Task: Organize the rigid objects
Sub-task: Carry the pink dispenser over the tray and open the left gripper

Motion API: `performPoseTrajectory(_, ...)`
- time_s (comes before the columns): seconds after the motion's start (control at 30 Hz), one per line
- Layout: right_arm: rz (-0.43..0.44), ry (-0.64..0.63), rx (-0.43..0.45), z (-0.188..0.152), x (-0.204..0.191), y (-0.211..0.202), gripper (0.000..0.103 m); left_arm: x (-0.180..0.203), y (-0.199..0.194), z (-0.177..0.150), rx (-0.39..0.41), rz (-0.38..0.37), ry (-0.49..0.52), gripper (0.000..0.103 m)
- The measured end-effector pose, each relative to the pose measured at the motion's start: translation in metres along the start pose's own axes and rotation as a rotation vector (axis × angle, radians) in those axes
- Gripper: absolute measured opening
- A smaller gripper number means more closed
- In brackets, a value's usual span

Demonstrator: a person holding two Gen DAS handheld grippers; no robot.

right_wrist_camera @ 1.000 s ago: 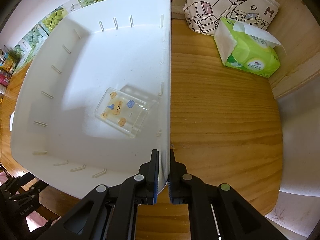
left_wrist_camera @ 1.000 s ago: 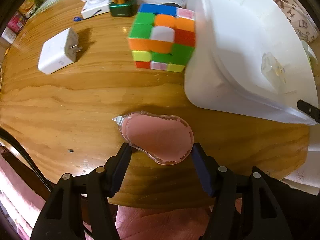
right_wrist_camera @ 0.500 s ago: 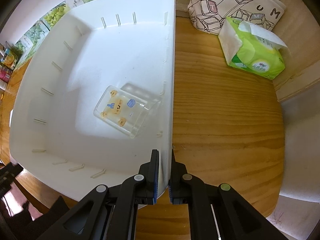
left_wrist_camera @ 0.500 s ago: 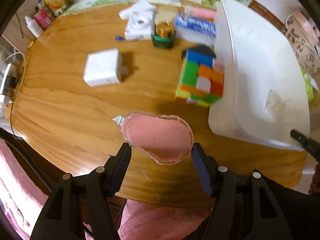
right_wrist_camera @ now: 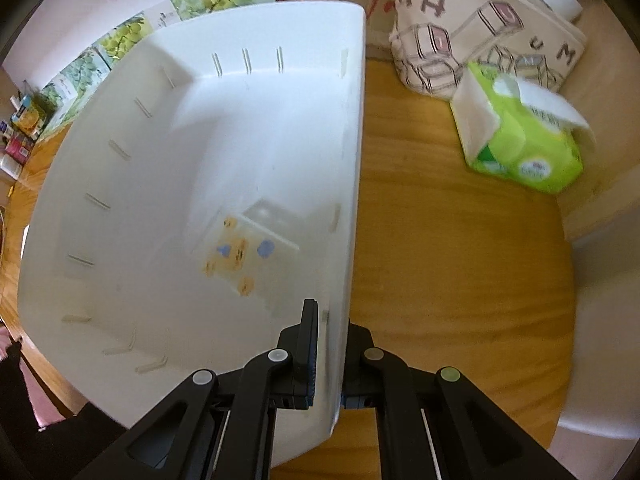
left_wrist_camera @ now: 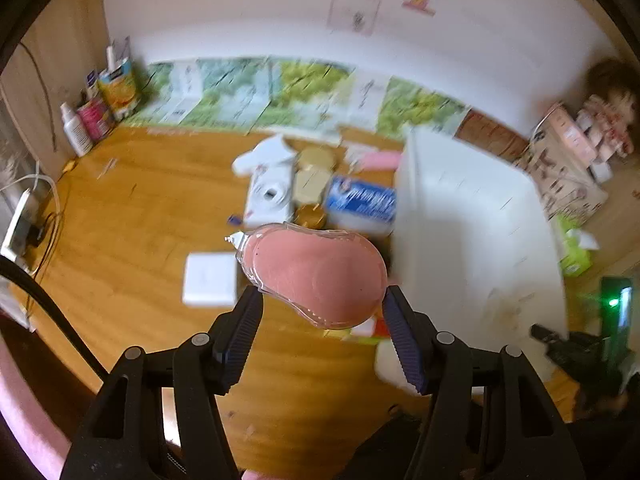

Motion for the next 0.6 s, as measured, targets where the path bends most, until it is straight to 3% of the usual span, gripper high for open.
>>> performPoseTrajectory(0.2, -0.005, -0.042, 0.038, 0.015, 0.0, 0.005, 0.009, 0.019, -0.004, 0.019, 0.083, -0.1, 0.029, 0.066)
performPoseTrajectory(0.33, -0.022, -0.133, 0.075, 0.017, -0.005, 0.005, 0.009, 0.034, -0.008, 0.026, 0.126, -0.167, 0.054, 0.066)
performPoseTrajectory(0.6, -0.024, -0.279, 0.136, 0.012, -0.009, 0.002, 0.011, 0.074, -0.001, 0.031, 0.13, -0.266, 0.153, 0.066)
Point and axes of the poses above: each gripper's, at about its wrist camera, not at the fingertips, and y roughly the way its jaws point, x to its right, z to its top, the point moved 6 cm from there along y, roughly the way its jaws point, and after that the axes turned 4 degrees about z, right-handed, at the moved point
